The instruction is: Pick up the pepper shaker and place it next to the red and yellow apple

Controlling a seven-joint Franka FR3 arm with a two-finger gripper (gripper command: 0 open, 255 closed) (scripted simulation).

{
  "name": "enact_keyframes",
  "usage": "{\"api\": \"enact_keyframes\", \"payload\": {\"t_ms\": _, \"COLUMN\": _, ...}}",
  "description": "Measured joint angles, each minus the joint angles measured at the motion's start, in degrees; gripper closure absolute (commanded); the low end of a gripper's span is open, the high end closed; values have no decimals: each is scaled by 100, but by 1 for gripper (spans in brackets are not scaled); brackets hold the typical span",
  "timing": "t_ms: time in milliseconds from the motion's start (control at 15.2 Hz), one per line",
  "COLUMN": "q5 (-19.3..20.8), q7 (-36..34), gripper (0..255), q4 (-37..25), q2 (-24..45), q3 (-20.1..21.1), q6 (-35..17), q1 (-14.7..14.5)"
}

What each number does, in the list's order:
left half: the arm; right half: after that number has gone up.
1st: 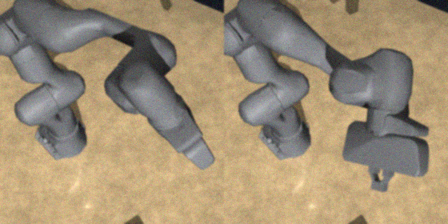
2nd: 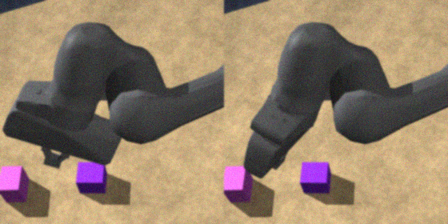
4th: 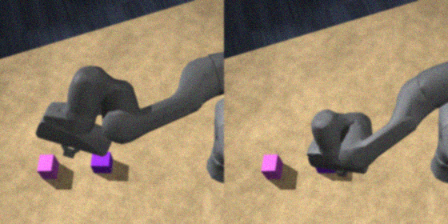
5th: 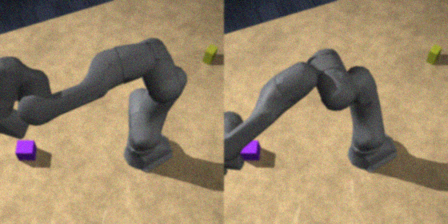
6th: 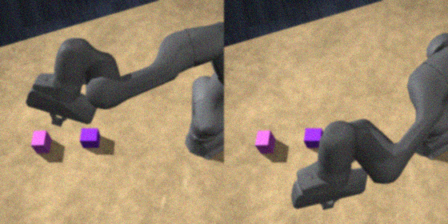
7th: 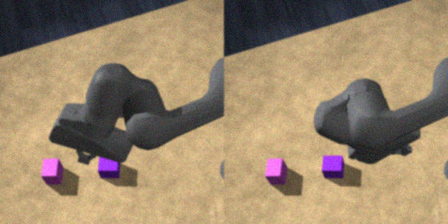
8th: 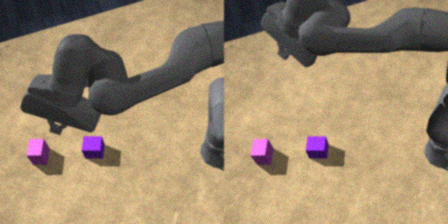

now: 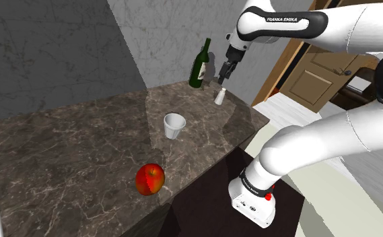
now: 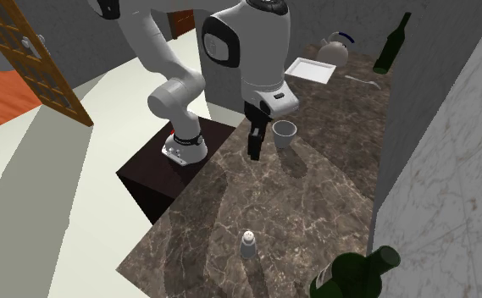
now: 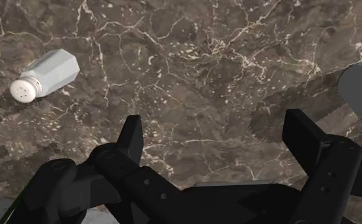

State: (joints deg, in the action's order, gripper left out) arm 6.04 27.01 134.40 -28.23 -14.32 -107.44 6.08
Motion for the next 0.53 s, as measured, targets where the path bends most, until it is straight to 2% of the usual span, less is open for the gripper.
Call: {"api": "enact_keyframes", "payload": {"t_ms": 528, "q5": -45, "q7": 991, "gripper": 0, "q4": -553, "q2": 1341, "q3": -793, "q6": -808, "q1": 173}}
